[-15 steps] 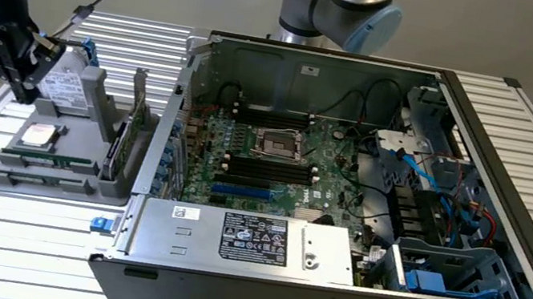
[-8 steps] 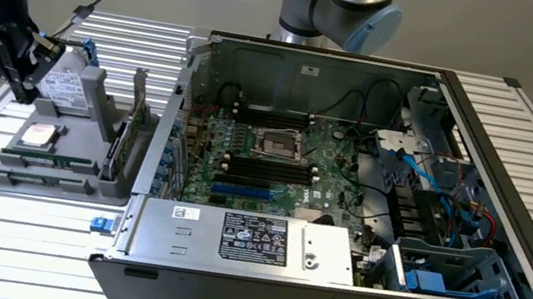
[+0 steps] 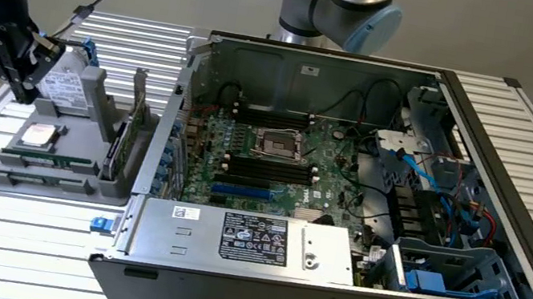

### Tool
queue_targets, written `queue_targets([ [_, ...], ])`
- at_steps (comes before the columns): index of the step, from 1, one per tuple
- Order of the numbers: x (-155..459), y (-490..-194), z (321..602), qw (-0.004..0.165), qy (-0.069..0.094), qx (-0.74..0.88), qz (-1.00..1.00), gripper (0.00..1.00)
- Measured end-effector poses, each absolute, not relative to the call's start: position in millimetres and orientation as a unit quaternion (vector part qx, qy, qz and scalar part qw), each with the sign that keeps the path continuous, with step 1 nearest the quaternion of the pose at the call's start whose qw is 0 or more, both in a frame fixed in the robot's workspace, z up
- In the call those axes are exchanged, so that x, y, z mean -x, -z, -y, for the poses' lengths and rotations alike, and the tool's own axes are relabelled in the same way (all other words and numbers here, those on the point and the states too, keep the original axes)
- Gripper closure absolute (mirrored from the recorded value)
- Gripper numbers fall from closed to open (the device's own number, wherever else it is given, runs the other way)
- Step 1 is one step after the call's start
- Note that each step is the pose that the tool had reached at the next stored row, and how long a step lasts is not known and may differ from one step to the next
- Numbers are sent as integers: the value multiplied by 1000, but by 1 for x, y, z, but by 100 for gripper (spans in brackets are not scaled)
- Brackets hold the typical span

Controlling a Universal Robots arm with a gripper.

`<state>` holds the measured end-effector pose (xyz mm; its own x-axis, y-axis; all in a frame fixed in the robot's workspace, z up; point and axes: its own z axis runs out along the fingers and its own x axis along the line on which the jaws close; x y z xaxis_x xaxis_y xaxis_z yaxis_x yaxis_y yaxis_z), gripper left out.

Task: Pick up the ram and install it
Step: 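Pick up the ram and move it above insertion slot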

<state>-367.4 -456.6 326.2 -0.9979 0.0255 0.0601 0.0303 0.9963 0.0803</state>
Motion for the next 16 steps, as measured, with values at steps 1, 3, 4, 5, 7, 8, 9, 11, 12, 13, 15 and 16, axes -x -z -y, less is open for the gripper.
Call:
queue_targets([
  [1, 367, -326, 456, 30, 41, 14, 999, 90],
  [3, 368, -326, 457, 30, 40, -5, 999, 90],
  [4, 368, -326, 457, 31, 40, -14, 999, 90],
  [5, 368, -326, 456, 31, 40, -23, 998, 90],
  [7, 368, -325, 456, 32, 39, -42, 998, 90],
  [8, 368, -325, 456, 32, 39, -51, 997, 90],
  [9, 368, -325, 456, 32, 38, -60, 997, 90],
  [11, 368, -325, 456, 33, 38, -78, 996, 90],
  [12, 368, -325, 456, 33, 37, -87, 995, 90],
  [13, 368, -325, 456, 34, 37, -96, 994, 90],
  [15, 368, -325, 456, 34, 36, -114, 992, 90],
  [16, 368, -325, 456, 35, 36, -123, 991, 90],
])
